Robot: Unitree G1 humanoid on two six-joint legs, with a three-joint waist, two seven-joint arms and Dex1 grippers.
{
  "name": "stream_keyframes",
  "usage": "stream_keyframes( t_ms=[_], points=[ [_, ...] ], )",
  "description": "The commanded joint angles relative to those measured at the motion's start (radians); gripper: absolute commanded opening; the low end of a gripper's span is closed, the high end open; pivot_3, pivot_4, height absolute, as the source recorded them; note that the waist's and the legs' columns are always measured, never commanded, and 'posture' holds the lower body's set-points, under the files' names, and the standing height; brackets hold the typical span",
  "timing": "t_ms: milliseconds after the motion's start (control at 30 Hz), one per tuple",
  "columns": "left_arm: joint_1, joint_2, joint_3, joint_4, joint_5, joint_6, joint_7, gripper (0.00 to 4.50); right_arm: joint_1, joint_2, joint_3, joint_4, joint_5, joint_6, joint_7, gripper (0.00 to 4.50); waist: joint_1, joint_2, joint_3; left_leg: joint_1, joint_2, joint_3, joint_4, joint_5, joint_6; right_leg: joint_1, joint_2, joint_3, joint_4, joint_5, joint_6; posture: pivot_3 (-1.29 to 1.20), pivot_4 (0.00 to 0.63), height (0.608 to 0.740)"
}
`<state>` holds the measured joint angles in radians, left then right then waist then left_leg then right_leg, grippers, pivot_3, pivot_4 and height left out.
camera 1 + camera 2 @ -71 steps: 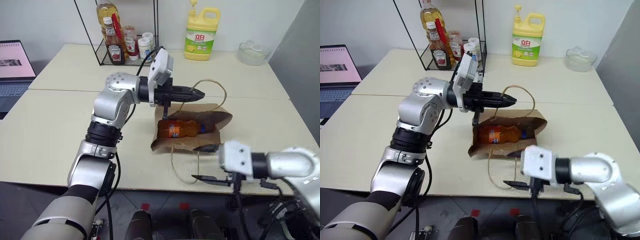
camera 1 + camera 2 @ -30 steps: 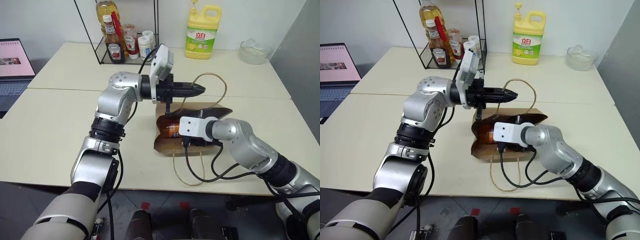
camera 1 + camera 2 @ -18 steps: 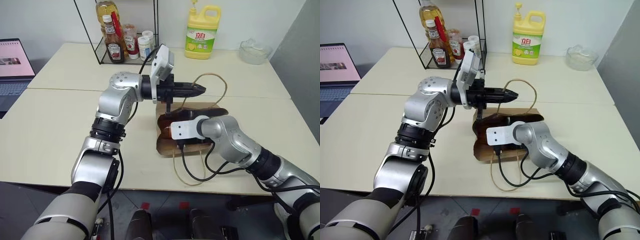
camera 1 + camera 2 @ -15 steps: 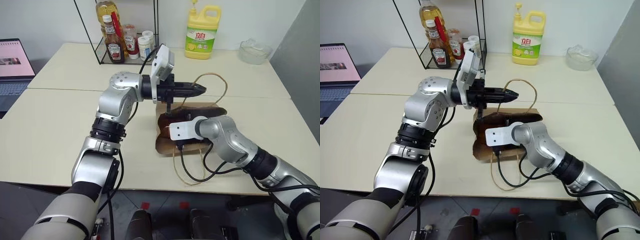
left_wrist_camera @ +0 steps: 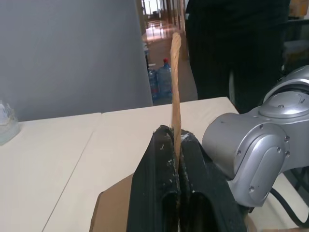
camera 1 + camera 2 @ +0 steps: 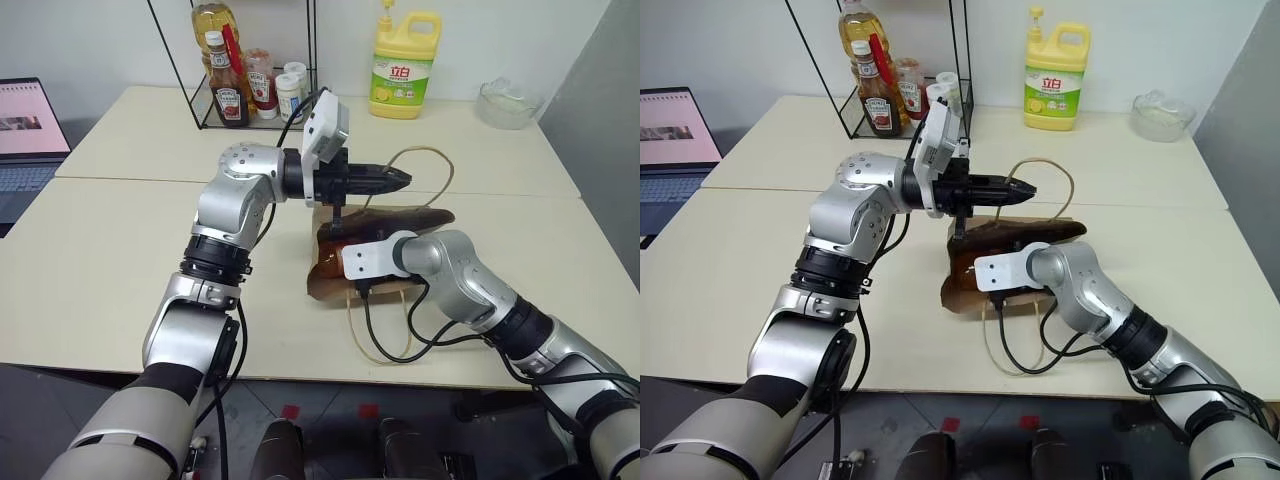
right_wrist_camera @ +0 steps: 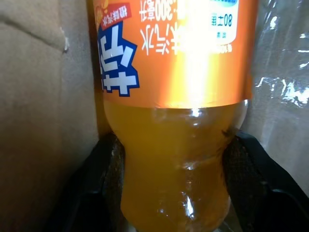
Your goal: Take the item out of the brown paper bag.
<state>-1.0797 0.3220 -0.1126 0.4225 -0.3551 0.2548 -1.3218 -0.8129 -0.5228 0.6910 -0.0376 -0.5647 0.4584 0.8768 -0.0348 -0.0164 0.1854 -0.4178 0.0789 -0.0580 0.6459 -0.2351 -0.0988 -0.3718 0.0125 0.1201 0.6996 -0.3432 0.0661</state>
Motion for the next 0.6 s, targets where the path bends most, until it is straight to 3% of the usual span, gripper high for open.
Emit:
stream_keyframes(
  t_ms=[33, 600],
  points=[
    [-0.024, 0.006, 0.014, 0.005, 0.002, -0.026, 0.002, 0.0, 0.018, -0.023, -0.074, -0.076, 0.028, -0.035, 0.025, 2.5, 0.0, 0.0, 0.0, 0.0, 0.0, 0.0, 0.0, 0.0, 0.0, 0.0, 0.0, 0.0, 0.0, 0.0, 0.0, 0.0, 0.15, 0.74],
    [-0.052, 0.001, 0.02, 0.074, 0.027, -0.077, 0.014, 0.0, 0.083, -0.059, -0.211, -0.225, 0.098, -0.058, 0.088, 2.46, 0.001, 0.0, 0.001, -0.001, 0.0, 0.0, -0.001, 0.0, 0.0, -0.001, 0.0, 0.0, -0.001, 0.0, 0.0, 0.0, 0.15, 0.74]
  ],
)
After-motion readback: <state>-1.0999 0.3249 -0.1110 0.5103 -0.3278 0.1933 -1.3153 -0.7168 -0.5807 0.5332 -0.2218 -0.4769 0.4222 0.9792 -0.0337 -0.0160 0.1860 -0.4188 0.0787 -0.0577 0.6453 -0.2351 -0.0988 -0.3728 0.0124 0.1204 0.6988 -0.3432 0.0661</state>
